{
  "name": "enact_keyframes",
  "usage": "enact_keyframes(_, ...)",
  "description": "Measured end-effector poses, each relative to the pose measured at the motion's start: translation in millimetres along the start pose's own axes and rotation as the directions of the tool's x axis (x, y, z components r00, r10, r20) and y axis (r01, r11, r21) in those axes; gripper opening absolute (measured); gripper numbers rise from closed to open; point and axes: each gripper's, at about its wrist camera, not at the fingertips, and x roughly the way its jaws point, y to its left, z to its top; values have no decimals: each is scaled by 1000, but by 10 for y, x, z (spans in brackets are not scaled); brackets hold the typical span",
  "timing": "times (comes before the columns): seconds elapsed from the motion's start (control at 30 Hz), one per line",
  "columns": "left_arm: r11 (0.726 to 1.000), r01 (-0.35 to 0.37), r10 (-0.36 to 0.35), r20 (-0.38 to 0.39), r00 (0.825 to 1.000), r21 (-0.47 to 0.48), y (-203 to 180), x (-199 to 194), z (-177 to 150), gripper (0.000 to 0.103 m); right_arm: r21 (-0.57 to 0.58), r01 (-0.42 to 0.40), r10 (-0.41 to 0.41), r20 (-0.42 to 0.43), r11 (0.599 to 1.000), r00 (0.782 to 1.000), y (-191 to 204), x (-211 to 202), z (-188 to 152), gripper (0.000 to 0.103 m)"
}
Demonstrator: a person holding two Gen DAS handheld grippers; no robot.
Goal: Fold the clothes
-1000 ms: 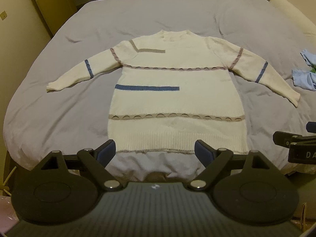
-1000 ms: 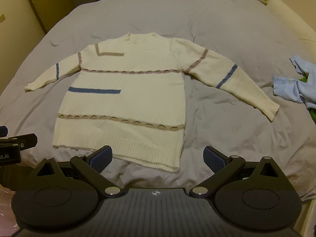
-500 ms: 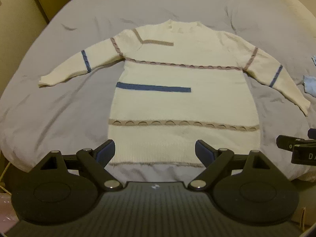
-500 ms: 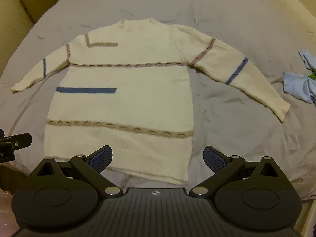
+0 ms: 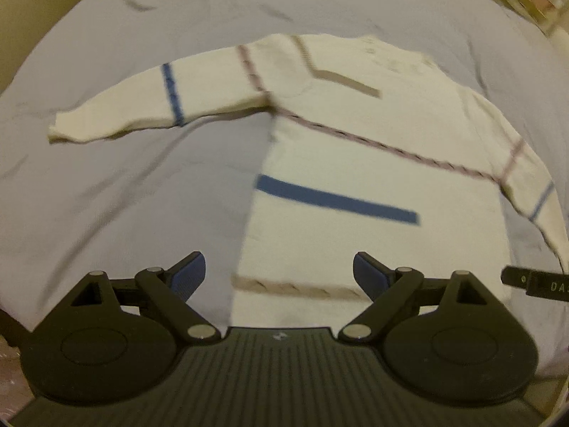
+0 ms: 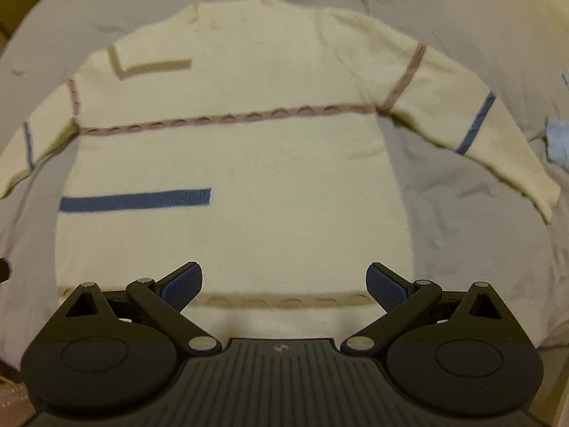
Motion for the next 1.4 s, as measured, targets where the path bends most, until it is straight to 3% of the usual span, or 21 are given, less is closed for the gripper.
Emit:
enact_keyframes(0.2,984,-13,11,-10,1000,-178,822,560,225,84,51,22,-21,-19,998,1000,237,513,216,101)
enact_keyframes(0.3,965,-25,30,13,999,-259,1214,795,324,75,57,29,-29,6,998,1000,333,673,334,101)
enact_keyframes(0.53,911,-82,108,41,993,-404,1904,1195,578,75,71,25,-28,35,997,999,558,1029,707,101)
enact_keyframes(0.67,870,-95,151,78,986,-484,2270,1349,715,76,60,18,-21,44,998,999,693,1187,912,101)
enact_keyframes(0.77,822,-108,193,95,977,-559,2544,1461,800,76,33,21,-22,41,999,999,769,1289,1005,101)
enact_keyframes(0.83,787,-115,228,112,967,-606,2703,1512,842,76,19,22,-23,33,1000,999,791,1341,1030,101)
enact_keyframes(1.03,717,-131,321,157,934,-685,2953,1765,992,78,-3,15,-15,-3,1000,1000,686,1489,1040,101)
enact_keyframes(1.07,708,-120,323,168,931,-696,2964,1797,1004,72,-1,10,-10,-5,1000,1000,639,1503,1040,101)
enact_keyframes(1.17,725,-58,275,212,938,-686,2952,1864,1065,12,14,1,-1,-1,1000,1000,449,1504,1043,101)
enact_keyframes(1.2,734,-41,257,221,941,-678,2937,1882,1088,5,19,-1,1,1,1000,1000,384,1503,1045,101)
enact_keyframes(1.3,779,-7,231,277,933,-627,2786,1730,1170,4,47,2,-3,18,999,1000,119,1457,1058,101)
enact_keyframes(1.4,843,104,147,412,899,-527,2370,1332,1310,4,92,6,-9,27,996,1000,-180,1410,1067,101)
